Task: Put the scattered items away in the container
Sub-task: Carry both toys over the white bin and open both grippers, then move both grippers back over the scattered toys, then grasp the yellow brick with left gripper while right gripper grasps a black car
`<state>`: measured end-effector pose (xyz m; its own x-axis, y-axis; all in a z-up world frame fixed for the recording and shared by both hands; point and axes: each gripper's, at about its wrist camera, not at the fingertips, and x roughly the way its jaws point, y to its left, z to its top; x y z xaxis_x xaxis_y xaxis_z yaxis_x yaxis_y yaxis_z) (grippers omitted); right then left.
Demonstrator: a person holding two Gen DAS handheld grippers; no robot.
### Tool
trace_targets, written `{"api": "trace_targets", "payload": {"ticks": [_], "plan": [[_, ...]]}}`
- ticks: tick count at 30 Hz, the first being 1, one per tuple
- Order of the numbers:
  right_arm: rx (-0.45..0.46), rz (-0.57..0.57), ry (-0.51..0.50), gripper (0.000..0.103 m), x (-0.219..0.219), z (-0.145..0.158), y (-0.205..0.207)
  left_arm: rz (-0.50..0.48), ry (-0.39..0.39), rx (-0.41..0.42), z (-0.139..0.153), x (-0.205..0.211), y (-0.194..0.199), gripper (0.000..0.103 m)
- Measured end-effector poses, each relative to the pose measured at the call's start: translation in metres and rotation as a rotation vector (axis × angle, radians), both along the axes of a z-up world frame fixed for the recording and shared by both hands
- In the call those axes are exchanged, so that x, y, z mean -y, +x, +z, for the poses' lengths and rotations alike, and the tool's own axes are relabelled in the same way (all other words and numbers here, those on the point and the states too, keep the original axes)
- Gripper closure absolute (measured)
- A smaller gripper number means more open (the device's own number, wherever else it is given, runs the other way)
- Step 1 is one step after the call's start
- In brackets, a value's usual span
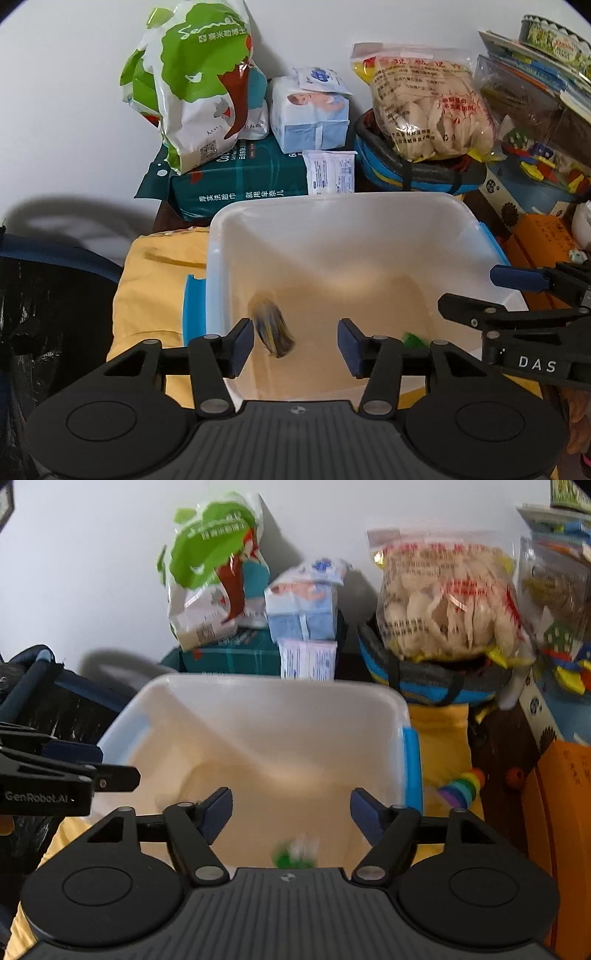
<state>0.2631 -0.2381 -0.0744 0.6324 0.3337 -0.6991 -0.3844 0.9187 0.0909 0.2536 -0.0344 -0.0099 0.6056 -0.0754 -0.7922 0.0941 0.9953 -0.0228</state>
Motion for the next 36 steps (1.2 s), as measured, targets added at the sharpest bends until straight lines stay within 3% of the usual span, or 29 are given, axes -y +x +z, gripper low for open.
{"api": "trace_targets", "payload": {"ticks": [5,9,13,19,26,36], "plan": [[0.076,-0.004,0.052,0.029,0.012,0.017,-0.018,0.006,-0.011,0.063,0.006,-0.013,-0.025,0.049],[0.231,0.033,0.094,0.028,0.027,0.031,-0.068,0.023,-0.001,0.170,0.011,-0.029,-0.077,0.046],[0.326,0.057,0.081,0.022,0.041,0.021,-0.125,0.036,0.019,0.222,0.000,-0.037,-0.134,0.036],[0.212,0.049,0.011,0.022,0.053,-0.032,-0.168,0.050,0.075,0.120,-0.060,-0.021,-0.188,0.036],[0.135,0.022,-0.054,0.023,0.057,-0.078,-0.183,0.067,0.120,0.023,-0.116,0.003,-0.197,0.036],[0.067,-0.006,-0.071,0.035,0.059,-0.113,-0.179,0.110,0.116,-0.004,-0.140,0.009,-0.184,0.045]]}}
